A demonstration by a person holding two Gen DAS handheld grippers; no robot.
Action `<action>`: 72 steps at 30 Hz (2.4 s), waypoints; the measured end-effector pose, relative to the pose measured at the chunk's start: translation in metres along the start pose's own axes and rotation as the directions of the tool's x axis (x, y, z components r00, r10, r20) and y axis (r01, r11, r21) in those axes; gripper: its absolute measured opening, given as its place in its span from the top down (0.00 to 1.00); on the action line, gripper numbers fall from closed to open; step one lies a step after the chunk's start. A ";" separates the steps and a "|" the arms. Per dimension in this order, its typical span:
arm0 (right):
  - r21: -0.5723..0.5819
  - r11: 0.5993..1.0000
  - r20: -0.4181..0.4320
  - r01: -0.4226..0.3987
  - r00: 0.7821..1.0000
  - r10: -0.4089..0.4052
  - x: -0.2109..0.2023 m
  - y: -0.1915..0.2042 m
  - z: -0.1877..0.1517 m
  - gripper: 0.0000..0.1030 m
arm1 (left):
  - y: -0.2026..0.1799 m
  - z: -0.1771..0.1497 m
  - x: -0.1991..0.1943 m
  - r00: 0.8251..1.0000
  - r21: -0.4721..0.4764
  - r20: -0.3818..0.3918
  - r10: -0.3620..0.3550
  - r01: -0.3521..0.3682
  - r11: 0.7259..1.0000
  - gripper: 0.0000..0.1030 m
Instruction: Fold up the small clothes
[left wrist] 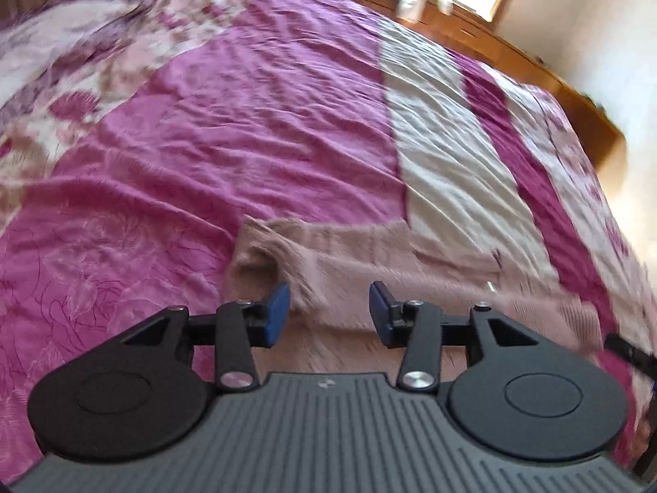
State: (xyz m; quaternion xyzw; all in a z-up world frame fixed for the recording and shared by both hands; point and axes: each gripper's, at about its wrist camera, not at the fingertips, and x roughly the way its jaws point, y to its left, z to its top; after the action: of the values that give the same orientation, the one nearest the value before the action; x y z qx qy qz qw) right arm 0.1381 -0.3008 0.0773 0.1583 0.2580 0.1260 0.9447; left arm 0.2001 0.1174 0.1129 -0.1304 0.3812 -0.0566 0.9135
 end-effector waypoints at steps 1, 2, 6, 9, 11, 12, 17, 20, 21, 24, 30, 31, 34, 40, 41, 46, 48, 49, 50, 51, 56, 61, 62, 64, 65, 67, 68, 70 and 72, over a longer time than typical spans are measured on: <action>-0.041 0.999 -0.003 0.001 1.000 -0.001 0.000 0.008 -0.004 0.46 | -0.006 -0.005 -0.002 1.000 0.021 -0.003 -0.007 0.007 1.000 0.51; -0.083 0.997 -0.009 0.001 1.000 -0.002 0.001 0.016 -0.009 0.46 | -0.013 -0.012 -0.001 1.000 0.039 -0.009 -0.013 0.014 0.999 0.51; -0.158 0.987 -0.059 0.001 0.998 -0.010 0.015 0.037 -0.028 0.46 | -0.033 -0.036 0.015 0.998 0.087 -0.054 -0.012 0.016 0.996 0.51; -0.178 0.984 -0.088 0.010 0.996 -0.026 0.028 0.046 -0.041 0.46 | -0.044 -0.051 0.032 0.997 0.124 -0.080 0.012 -0.002 0.992 0.51; -0.197 0.980 -0.092 0.028 0.995 -0.047 0.036 0.050 -0.047 0.46 | -0.048 -0.056 0.044 0.996 0.158 -0.078 0.039 -0.027 0.987 0.51; -0.209 0.977 -0.086 0.038 0.995 -0.057 0.039 0.052 -0.048 0.46 | -0.051 -0.058 0.048 0.996 0.174 -0.070 0.054 -0.041 0.984 0.51; -0.168 0.985 -0.079 0.044 0.995 -0.058 0.043 0.051 -0.043 0.46 | -0.053 -0.056 0.055 0.997 0.178 -0.044 0.056 -0.048 0.983 0.51; -0.088 0.996 -0.068 0.024 0.997 -0.030 0.031 0.041 -0.039 0.47 | -0.047 -0.053 0.050 0.998 0.140 -0.044 0.041 -0.035 0.990 0.51; -0.062 0.998 -0.052 0.028 0.998 -0.031 0.024 0.037 -0.037 0.47 | -0.045 -0.053 0.048 0.998 0.133 -0.042 0.046 -0.041 0.990 0.51; -0.008 0.999 -0.005 0.048 0.999 -0.048 0.007 0.024 -0.030 0.47 | -0.041 -0.050 0.042 0.998 0.115 -0.038 0.042 -0.038 0.993 0.51; 0.054 0.989 0.028 0.135 0.990 -0.136 0.001 -0.002 -0.010 0.46 | -0.033 -0.033 0.021 1.000 0.084 0.004 0.018 -0.018 0.996 0.39; 0.059 0.988 0.017 0.143 0.989 -0.145 0.004 -0.006 -0.007 0.46 | -0.033 -0.029 0.019 1.000 0.097 0.015 0.022 -0.023 0.995 0.37; 0.102 0.988 -0.016 0.112 0.994 -0.111 0.016 -0.017 -0.005 0.46 | -0.030 -0.020 0.019 0.998 0.101 0.033 0.056 -0.059 0.993 0.36; 0.108 0.990 -0.048 0.086 0.996 -0.081 0.028 -0.020 -0.007 0.47 | -0.024 -0.013 0.029 0.992 0.050 0.040 0.122 -0.124 0.991 0.36; 0.105 0.991 -0.052 0.080 0.996 -0.075 0.028 -0.019 -0.008 0.47 | -0.024 -0.013 0.030 0.990 0.044 0.039 0.138 -0.140 0.989 0.36; 0.071 0.997 -0.069 0.042 0.997 -0.037 0.032 -0.012 -0.010 0.47 | -0.018 -0.021 0.031 0.978 0.009 0.048 0.201 -0.202 0.979 0.36; 0.067 0.997 -0.071 0.036 0.997 -0.031 0.033 -0.011 -0.009 0.47 | -0.016 -0.023 0.031 0.977 0.007 0.063 0.205 -0.206 0.979 0.36; 0.069 0.997 -0.070 0.034 0.997 -0.029 0.034 -0.011 -0.009 0.47 | -0.016 -0.023 0.032 0.978 0.012 0.064 0.200 -0.201 0.979 0.36; 0.074 0.997 -0.068 0.034 0.997 -0.029 0.036 -0.012 -0.008 0.47 | -0.017 -0.023 0.034 0.978 0.016 0.063 0.201 -0.202 0.979 0.36; 0.080 0.996 -0.068 0.035 0.997 -0.030 0.037 -0.012 -0.007 0.47 | -0.017 -0.022 0.036 0.976 0.021 0.068 0.206 -0.207 0.978 0.36; 0.103 0.994 -0.070 0.040 0.997 -0.033 0.043 -0.016 -0.006 0.48 | -0.017 -0.025 0.043 0.975 0.026 0.068 0.210 -0.213 0.977 0.36; 0.156 0.987 -0.083 0.045 0.996 -0.032 0.050 -0.026 -0.005 0.92 | -0.024 -0.023 0.047 0.984 0.096 0.091 0.151 -0.159 0.983 0.84; 0.177 0.984 -0.064 0.026 0.998 -0.015 0.048 -0.029 -0.003 0.92 | -0.025 -0.021 0.046 0.986 0.106 0.098 0.138 -0.148 0.983 0.85; 0.205 0.979 -0.034 0.005 0.999 0.002 0.047 -0.032 0.003 0.93 | -0.030 -0.013 0.045 0.985 0.130 0.125 0.121 -0.138 0.982 0.87; 0.211 0.978 -0.022 0.004 1.000 0.001 0.047 -0.033 0.008 0.93 | -0.031 -0.009 0.047 0.983 0.138 0.133 0.124 -0.142 0.980 0.87; 0.210 0.978 -0.012 0.007 1.000 -0.005 0.052 -0.034 0.016 0.93 | -0.031 0.002 0.052 0.980 0.132 0.150 0.129 -0.149 0.980 0.87; 0.208 0.978 -0.007 0.014 1.000 -0.013 0.055 -0.034 0.020 0.93 | -0.030 0.007 0.055 0.980 0.120 0.150 0.129 -0.148 0.982 0.87; 0.197 0.980 -0.001 0.033 0.999 -0.034 0.063 -0.032 0.027 0.93 | -0.027 0.016 0.062 0.980 0.082 0.145 0.134 -0.147 0.986 0.87; 0.187 0.981 -0.003 0.054 0.999 -0.054 0.072 -0.031 0.032 0.93 | -0.026 0.022 0.064 0.980 0.061 0.145 0.134 -0.144 0.988 0.86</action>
State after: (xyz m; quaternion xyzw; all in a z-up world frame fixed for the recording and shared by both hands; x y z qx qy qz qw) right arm 0.2205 -0.3138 0.0601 0.2397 0.2720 0.0754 0.9289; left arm 0.2611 0.0839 0.0911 -0.0743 0.3220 0.0034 0.9438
